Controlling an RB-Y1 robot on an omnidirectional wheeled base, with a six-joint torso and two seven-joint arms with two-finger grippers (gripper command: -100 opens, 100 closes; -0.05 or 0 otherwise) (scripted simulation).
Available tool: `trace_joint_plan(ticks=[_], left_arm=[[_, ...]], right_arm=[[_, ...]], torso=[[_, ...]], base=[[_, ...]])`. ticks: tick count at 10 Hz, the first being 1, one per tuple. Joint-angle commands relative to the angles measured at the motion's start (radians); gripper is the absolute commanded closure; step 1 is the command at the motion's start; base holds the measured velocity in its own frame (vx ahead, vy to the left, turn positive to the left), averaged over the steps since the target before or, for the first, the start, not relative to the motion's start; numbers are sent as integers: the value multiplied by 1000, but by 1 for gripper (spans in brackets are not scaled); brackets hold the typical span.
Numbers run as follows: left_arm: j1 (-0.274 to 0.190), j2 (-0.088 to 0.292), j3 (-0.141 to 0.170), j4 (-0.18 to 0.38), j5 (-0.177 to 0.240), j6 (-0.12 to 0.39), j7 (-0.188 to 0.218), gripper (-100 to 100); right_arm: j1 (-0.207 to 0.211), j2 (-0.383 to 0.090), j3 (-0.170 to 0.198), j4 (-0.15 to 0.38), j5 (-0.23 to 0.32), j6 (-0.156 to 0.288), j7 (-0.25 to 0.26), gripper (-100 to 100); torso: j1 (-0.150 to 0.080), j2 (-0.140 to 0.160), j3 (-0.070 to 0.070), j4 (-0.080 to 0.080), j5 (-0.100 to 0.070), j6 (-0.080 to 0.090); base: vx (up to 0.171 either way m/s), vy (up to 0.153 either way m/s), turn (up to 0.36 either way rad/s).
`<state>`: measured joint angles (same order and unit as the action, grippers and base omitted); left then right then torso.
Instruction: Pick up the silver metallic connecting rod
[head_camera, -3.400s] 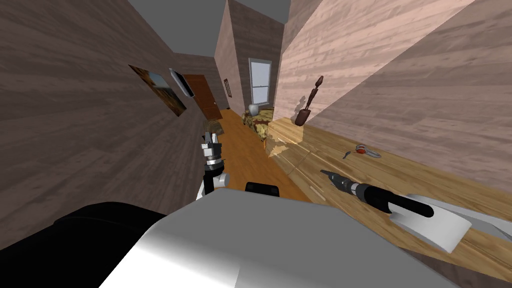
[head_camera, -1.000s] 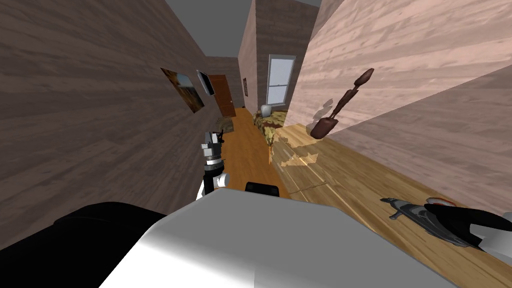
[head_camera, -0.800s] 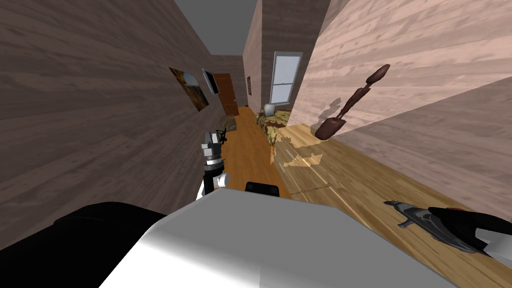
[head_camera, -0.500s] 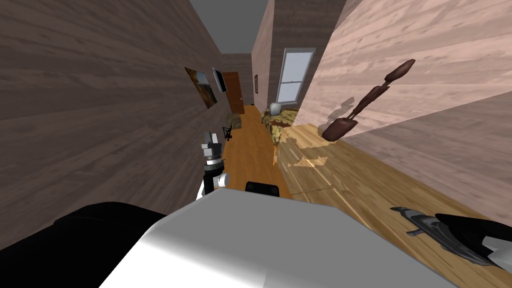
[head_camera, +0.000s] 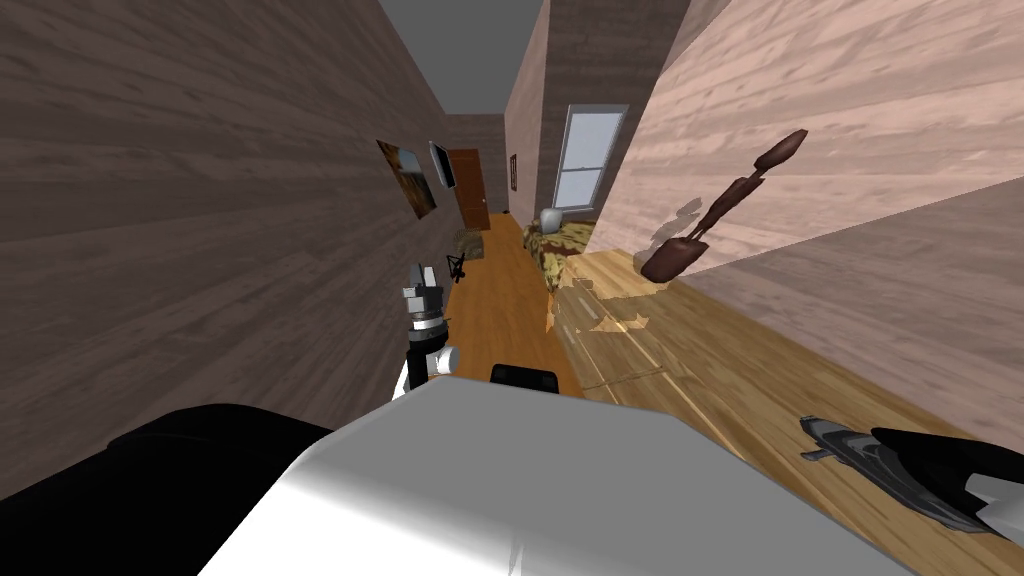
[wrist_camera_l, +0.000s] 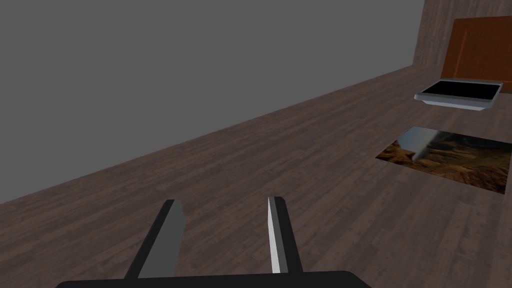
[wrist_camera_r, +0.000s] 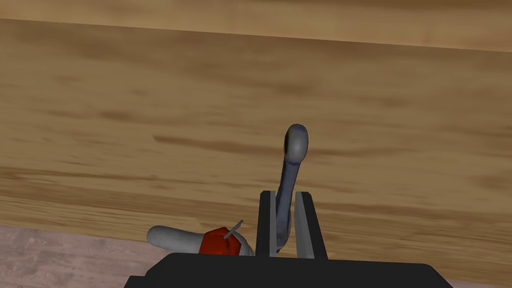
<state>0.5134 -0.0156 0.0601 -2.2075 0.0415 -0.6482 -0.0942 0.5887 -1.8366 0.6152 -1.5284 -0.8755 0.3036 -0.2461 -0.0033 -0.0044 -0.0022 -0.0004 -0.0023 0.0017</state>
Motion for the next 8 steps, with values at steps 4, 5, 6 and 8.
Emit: trace_joint_plan(ticks=[4,5,6,8], left_arm=[[0,0,0,0,0,0,0,0],[0,0,0,0,0,0,0,0],[0,0,0,0,0,0,0,0],[0,0,0,0,0,0,0,0]], right_arm=[[-8,-29,-7,-36,14,-1,8,100],[-12,-44,-10,-55,22,-1,12,100],[-14,-52,-12,-65,26,-1,14,100],[-6,-56,-8,-61,23,-8,3,0]], torso=[[0,-3,-2,-1,0,2],[1,-6,-3,-1,0,2],[2,-8,-4,-2,0,0],[1,-6,-4,-1,0,-2]], base=[[55,1,-165],[132,26,-295],[121,23,-168],[30,6,-7]])
